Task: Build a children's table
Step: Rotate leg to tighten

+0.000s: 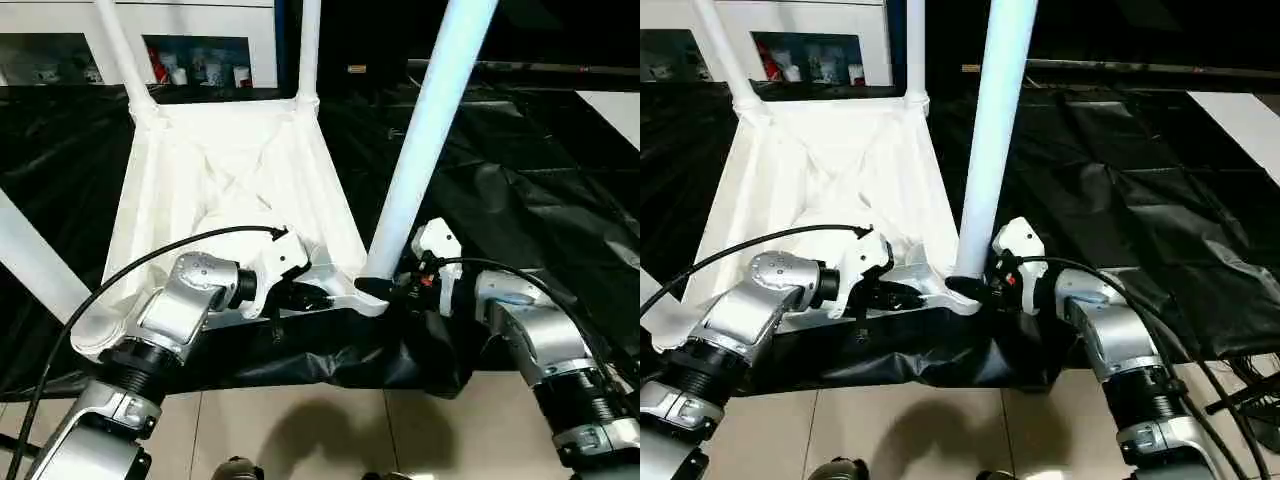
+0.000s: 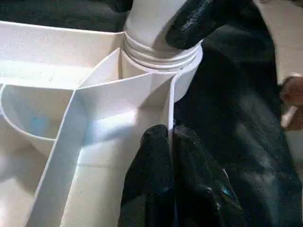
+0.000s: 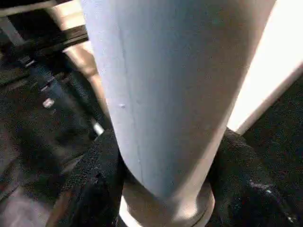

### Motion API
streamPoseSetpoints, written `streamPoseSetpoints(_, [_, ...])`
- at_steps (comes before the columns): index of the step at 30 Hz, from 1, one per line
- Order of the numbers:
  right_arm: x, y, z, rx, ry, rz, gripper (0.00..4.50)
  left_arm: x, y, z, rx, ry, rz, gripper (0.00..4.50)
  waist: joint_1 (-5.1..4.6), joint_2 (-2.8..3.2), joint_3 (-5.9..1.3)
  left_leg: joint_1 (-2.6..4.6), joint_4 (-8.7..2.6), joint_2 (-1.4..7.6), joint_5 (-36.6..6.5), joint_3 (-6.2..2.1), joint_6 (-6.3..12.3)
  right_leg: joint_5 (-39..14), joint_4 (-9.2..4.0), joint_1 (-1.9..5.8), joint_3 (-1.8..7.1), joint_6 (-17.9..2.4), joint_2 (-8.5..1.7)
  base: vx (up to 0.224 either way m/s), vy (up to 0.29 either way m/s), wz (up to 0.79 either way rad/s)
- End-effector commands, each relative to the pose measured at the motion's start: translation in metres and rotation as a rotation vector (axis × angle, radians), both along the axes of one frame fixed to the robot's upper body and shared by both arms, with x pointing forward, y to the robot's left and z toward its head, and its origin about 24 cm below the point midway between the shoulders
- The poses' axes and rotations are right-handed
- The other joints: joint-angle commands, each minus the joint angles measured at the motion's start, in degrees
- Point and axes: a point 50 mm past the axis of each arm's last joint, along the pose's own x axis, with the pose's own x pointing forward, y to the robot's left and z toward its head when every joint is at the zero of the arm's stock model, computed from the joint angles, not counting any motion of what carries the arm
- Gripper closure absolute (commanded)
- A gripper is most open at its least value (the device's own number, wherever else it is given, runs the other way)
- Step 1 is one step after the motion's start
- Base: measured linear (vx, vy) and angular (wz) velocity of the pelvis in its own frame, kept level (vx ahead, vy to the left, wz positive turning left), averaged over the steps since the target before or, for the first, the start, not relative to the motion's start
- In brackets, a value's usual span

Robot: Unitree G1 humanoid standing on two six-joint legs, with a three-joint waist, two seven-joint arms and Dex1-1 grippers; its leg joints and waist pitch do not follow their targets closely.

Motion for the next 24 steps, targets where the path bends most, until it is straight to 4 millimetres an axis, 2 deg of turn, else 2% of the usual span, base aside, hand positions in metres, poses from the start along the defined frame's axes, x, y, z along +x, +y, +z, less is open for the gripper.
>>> streamPoseSetpoints(1, [0.004, -0.006, -0.014, -0.022, 0.053, -0.127, 2.43, 0.006, -0.009, -0.002, -0.059, 0.005, 0.081, 4.5, -0.05, -0.97, -3.1, 0.82, -3.64, 0.96, -12.51, 0.26, 2.88, -16.68, -4.09, 2.6, 2.05, -10.92, -2.56, 0.0, 0.0, 0.0])
streamPoseSetpoints(2, [0.007, -0.005, -0.017, -0.023, 0.058, -0.182, 2.43, 0.011, -0.011, -0.003, -0.044, -0.009, 0.132, 4.5, -0.26, -1.31, -3.1, 0.78, -3.67, 0.86, -13.42, 0.22, 2.29, -19.22, -4.34, 2.59, 2.04, -10.12, -2.61, 0.0, 0.0, 0.0])
streamPoseSetpoints(4, [0.011, 0.0, -0.023, -0.018, 0.08, -0.278, 2.43, 0.02, -0.015, -0.004, -0.023, -0.033, 0.234, 4.5, -0.27, -1.25, -3.08, 0.9, -3.71, 0.82, -14.0, 0.13, 1.54, -21.56, -4.6, 2.43, 2.07, -9.1, -2.67, 0.0, 0.0, 0.0])
streamPoseSetpoints(6, [0.017, 0.007, -0.03, 0.0, 0.111, -0.428, 2.44, 0.03, -0.024, -0.004, -0.015, -0.054, 0.361, 4.5, -0.31, -1.11, -3.11, 0.86, -3.79, 0.83, -13.69, 0.11, 1.13, -21.23, -4.61, 2.38, 2.11, -8.69, -2.6, 0.0, 0.0, 0.0])
streamPoseSetpoints(7, [0.021, 0.013, -0.034, 0.002, 0.13, -0.527, 2.45, 0.034, -0.032, -0.004, -0.019, -0.045, 0.412, 4.5, -0.3, -0.83, -3.16, 1.01, -3.82, 0.74, -14.53, 0.01, 0.7, -22.2, -4.74, 2.34, 2.05, -8.52, -2.64, 0.0, 0.0, 0.0])
streamPoseSetpoints(8, [0.023, 0.017, -0.035, 0.006, 0.143, -0.569, 2.45, 0.036, -0.036, -0.004, -0.016, -0.056, 0.442, 4.5, -0.39, -0.6, -3.3, 1.03, -3.84, 0.72, -14.45, -0.04, 0.21, -22.02, -4.76, 2.3, 2.04, -8.52, -2.67, 0.0, 0.0, 0.0])
streamPoseSetpoints(10, [0.025, 0.023, -0.037, 0.01, 0.158, -0.613, 2.45, 0.037, -0.042, -0.003, -0.011, -0.068, 0.461, 4.5, -0.4, -0.81, -3.42, 0.75, -3.83, 0.67, -13.66, -0.07, 0.31, -19.26, -4.53, 2.6, 1.99, -8.49, -2.49, 0.0, 0.0, 0.0])
streamPoseSetpoints(11, [0.028, 0.034, -0.037, 0.013, 0.159, -0.637, 2.45, 0.038, -0.05, -0.003, 0.001, -0.079, 0.467, 4.5, -0.47, -0.49, -3.52, 0.85, -3.73, 0.68, -13.56, 0.02, 0.49, -17.17, -4.47, 2.44, 2.08, -8.84, -2.36, 0.0, 0.0, 0.0])
streamPoseSetpoints(12, [0.029, 0.038, -0.037, 0.012, 0.154, -0.638, 2.45, 0.038, -0.053, -0.003, 0.004, -0.083, 0.466, 4.5, -0.55, -0.49, -3.56, 0.69, -3.74, 0.63, -13.37, -0.05, 0.47, -16.43, -4.31, 2.6, 2.02, -9.06, -2.35, 0.0, 0.0, 0.0])
streamPoseSetpoints(13, [0.032, 0.048, -0.034, 0.016, 0.131, -0.628, 2.45, 0.038, -0.058, -0.004, 0.005, -0.083, 0.448, 4.5, -0.42, -0.15, -3.77, 0.87, -3.66, 0.52, -13.32, 0.0, 0.37, -15.65, -4.32, 2.62, 1.98, -9.22, -2.44, 0.0, 0.0, 0.0])
streamPoseSetpoints(15, [0.033, 0.051, -0.033, 0.02, 0.12, -0.622, 2.45, 0.037, -0.06, -0.003, 0.0, -0.08, 0.437, 4.5, -0.54, -0.35, -3.75, 0.7, -3.64, 0.5, -13.14, -0.01, 0.59, -14.26, -4.2, 2.83, 1.94, -9.39, -2.28, 0.0, 0.0, 0.0])
streamPoseSetpoints(16, [0.035, 0.053, -0.027, 0.061, 0.095, -0.607, 2.1, 0.036, -0.06, -0.003, -0.004, -0.077, 0.399, 4.5, -0.4, -0.19, -3.8, 0.73, -3.61, 0.51, -12.78, 0.04, 0.98, -13.05, -4.12, 2.87, 1.94, -9.58, -2.3, 0.0, 0.0, 0.0])
streamPoseSetpoints(18, [0.037, 0.052, -0.019, 0.111, 0.069, -0.581, 1.76, 0.037, -0.055, -0.002, -0.005, -0.079, 0.376, 4.5, -0.46, -0.15, -3.85, 0.6, -3.59, 0.51, -12.51, 0.01, 1.34, -11.82, -4.0, 3.0, 1.9, -9.92, -2.27, 0.0, 0.0, 0.0])
streamPoseSetpoints(19, [0.037, 0.052, -0.017, 0.119, 0.063, -0.575, 1.76, 0.037, -0.053, -0.002, -0.004, -0.078, 0.375, 4.5, -0.53, -0.14, -3.87, 0.6, -3.58, 0.5, -12.82, 0.05, 1.72, -11.45, -4.01, 3.08, 1.89, -10.12, -2.2, 0.0, 0.0, 0.0])
streamPoseSetpoints(20, [0.037, 0.049, -0.014, 0.116, 0.043, -0.551, 1.71, 0.037, -0.051, -0.001, -0.016, -0.086, 0.348, 4.5, -0.62, 0.23, -3.73, 0.59, -3.7, 0.57, -13.11, -0.02, 1.77, -11.49, -3.98, 3.02, 1.87, -10.34, -2.17, 0.0, 0.0, 0.0])
streamPoseSetpoints(21, [0.038, 0.048, -0.013, 0.109, 0.03, -0.539, 1.71, 0.036, -0.05, 0.0, -0.024, -0.094, 0.333, 4.5, -0.64, 0.06, -3.72, 0.62, -3.68, 0.51, -13.57, 0.01, 1.83, -11.97, -4.17, 3.02, 1.82, -10.35, -2.15, 0.0, 0.0, 0.0])
streamPoseSetpoints(24, [0.037, 0.043, -0.008, 0.101, 0.001, -0.47, 1.32, 0.036, -0.044, 0.001, -0.048, -0.081, 0.313, 4.5, -0.69, 0.0, -3.55, 0.77, -3.71, 0.57, -14.14, 0.09, 1.97, -13.46, -4.36, 2.95, 1.86, -10.53, -2.19, 0.0, 0.0, 0.0])
